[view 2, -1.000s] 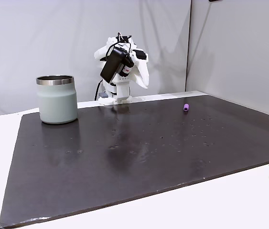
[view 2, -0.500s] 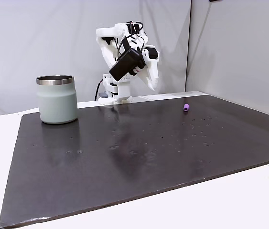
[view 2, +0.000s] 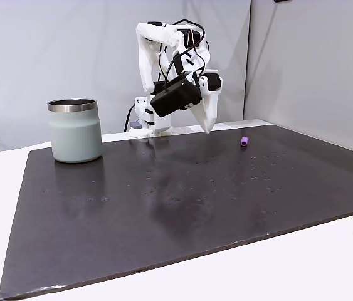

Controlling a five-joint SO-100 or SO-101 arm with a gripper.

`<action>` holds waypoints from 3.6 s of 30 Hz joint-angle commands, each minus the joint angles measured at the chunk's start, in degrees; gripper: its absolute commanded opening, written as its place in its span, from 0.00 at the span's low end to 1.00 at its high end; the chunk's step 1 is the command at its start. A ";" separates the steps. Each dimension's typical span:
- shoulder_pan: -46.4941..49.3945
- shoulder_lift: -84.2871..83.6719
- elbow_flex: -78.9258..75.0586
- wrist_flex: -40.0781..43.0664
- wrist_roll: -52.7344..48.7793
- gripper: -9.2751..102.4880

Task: Grasp a pengrip and put it in the cup.

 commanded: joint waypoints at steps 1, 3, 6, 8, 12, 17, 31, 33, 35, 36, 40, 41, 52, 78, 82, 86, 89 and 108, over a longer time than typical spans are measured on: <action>-1.05 -1.14 -4.66 0.53 0.44 0.09; -1.85 -2.55 -5.45 0.62 0.62 0.09; -2.99 -4.48 -6.86 0.97 0.88 0.09; -4.04 -6.06 -7.82 1.32 0.97 0.09; -6.94 -9.76 -10.72 2.72 0.97 0.10; -10.99 -11.69 -12.83 4.75 0.97 0.10; -19.51 -11.34 -12.57 9.40 0.35 0.23; -20.13 -11.87 -12.83 9.40 0.26 0.24; -20.92 -13.10 -13.18 9.32 0.18 0.25; -21.36 -13.89 -13.54 9.32 0.18 0.25; -23.91 -17.05 -14.59 9.32 0.44 0.26; -24.61 -17.84 -14.77 9.23 0.44 0.27; -30.76 -25.31 -17.49 7.91 0.26 0.28; -33.49 -23.99 -16.88 9.67 -3.08 0.08; -30.06 -18.19 -19.34 13.54 -3.96 0.08; -23.99 -12.74 -22.76 18.72 -5.01 0.08; -17.67 -8.70 -23.64 21.62 -6.24 0.08; 31.90 8.61 -29.18 34.63 -11.43 0.08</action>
